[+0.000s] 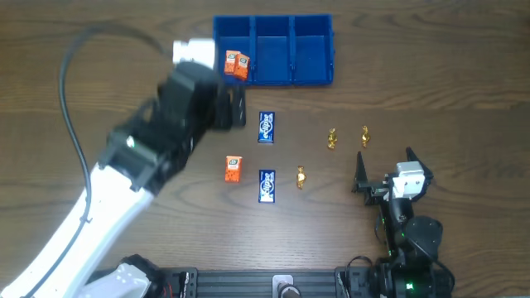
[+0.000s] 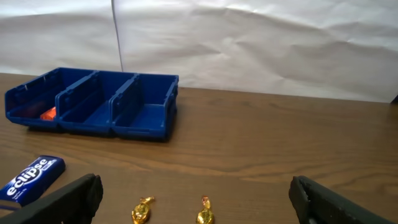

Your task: Sort Candies Into Trays

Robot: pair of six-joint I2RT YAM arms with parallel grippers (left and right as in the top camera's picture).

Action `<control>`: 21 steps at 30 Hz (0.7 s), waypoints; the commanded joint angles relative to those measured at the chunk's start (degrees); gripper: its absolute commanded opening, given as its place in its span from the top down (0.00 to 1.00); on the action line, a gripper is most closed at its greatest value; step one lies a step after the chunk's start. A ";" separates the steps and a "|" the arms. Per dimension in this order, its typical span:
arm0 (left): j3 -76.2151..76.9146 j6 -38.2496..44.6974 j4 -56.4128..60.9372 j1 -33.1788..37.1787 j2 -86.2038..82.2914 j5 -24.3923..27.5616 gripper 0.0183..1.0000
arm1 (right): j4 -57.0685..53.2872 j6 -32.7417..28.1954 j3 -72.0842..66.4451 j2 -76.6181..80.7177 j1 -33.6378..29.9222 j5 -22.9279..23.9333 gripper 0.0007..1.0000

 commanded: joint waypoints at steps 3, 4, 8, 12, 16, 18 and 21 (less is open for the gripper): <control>-26.49 -5.51 10.60 -2.16 1.36 7.23 0.00 | -0.59 -0.72 0.04 -0.13 -0.31 0.00 0.00; -28.63 -5.51 13.09 -3.06 1.75 7.21 0.00 | -0.57 -0.72 0.04 -0.13 -0.28 0.00 0.00; -31.89 -8.46 17.73 -5.68 4.63 5.53 0.00 | -0.59 -0.72 0.04 -0.13 -0.31 0.00 0.00; -31.87 -8.70 20.55 -5.88 8.26 5.01 0.00 | -0.57 -0.72 0.04 -0.13 -0.31 0.00 0.00; -30.64 -8.66 21.46 -5.95 11.63 3.56 0.00 | -0.59 -0.72 0.04 -0.13 -0.31 0.00 0.00; -29.49 -8.66 21.31 -6.25 13.29 1.95 0.00 | -0.59 -0.72 0.04 -0.13 -0.28 0.00 0.00; -27.93 -8.66 21.03 -6.60 15.10 1.38 0.00 | -0.59 -0.72 0.04 -0.13 -0.28 0.00 0.00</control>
